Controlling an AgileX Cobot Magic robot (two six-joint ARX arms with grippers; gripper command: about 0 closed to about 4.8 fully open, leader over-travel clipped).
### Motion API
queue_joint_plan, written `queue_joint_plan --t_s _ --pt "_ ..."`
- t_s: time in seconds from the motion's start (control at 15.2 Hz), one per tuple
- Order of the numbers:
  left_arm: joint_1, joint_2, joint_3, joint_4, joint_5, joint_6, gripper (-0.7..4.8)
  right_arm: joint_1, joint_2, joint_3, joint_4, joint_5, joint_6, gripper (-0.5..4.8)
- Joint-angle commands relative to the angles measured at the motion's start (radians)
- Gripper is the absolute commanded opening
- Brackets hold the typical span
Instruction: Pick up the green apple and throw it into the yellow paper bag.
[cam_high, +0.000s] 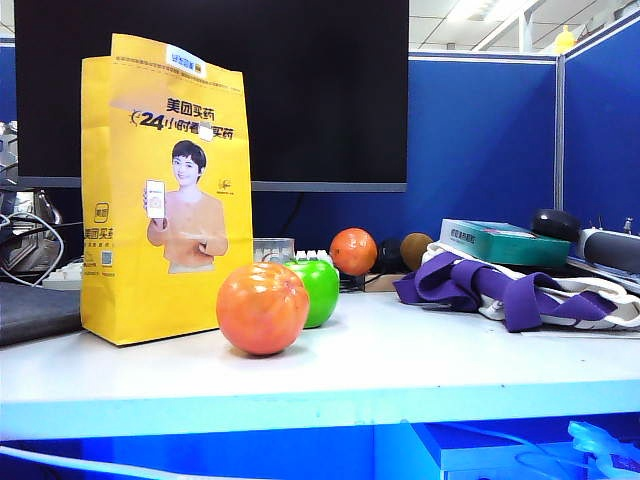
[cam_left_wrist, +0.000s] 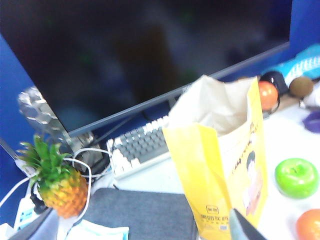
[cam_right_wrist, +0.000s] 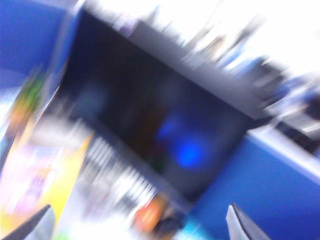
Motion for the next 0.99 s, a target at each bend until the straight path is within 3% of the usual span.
queue_joint_plan --t_s 0.07,0.2,0.33,0.46,0.66,0.79,0.99 --pt "0.0 -0.003 -0.003 0.011 0.014 -0.024 4.79 0.0 -0.275 -0.396 0.286 0.099 0.174 4.79" --pt "0.0 -0.013 -0.034 0.034 0.044 -0.086 4.79 0.0 -0.455 -0.74 0.451 0.1 0.328 4.79" --pt "0.0 -0.095 -0.127 0.093 0.094 -0.086 4.79 0.0 -0.605 -1.044 0.59 0.094 0.426 4.79" --pt "0.0 -0.251 -0.233 0.102 0.114 -0.081 4.79 0.0 -0.722 -1.27 0.665 0.093 0.455 4.79" --pt "0.0 -0.424 -0.351 0.068 0.074 -0.06 4.79 0.0 -0.786 -1.492 0.713 0.093 0.456 4.79" --pt "0.0 -0.448 -0.354 -0.038 0.075 -0.099 4.79 0.0 -0.785 -1.595 0.692 0.1 0.482 4.79" --pt "0.0 -0.447 -0.354 -0.097 0.077 -0.111 4.79 0.0 -0.786 -1.656 0.537 0.098 0.481 4.79"
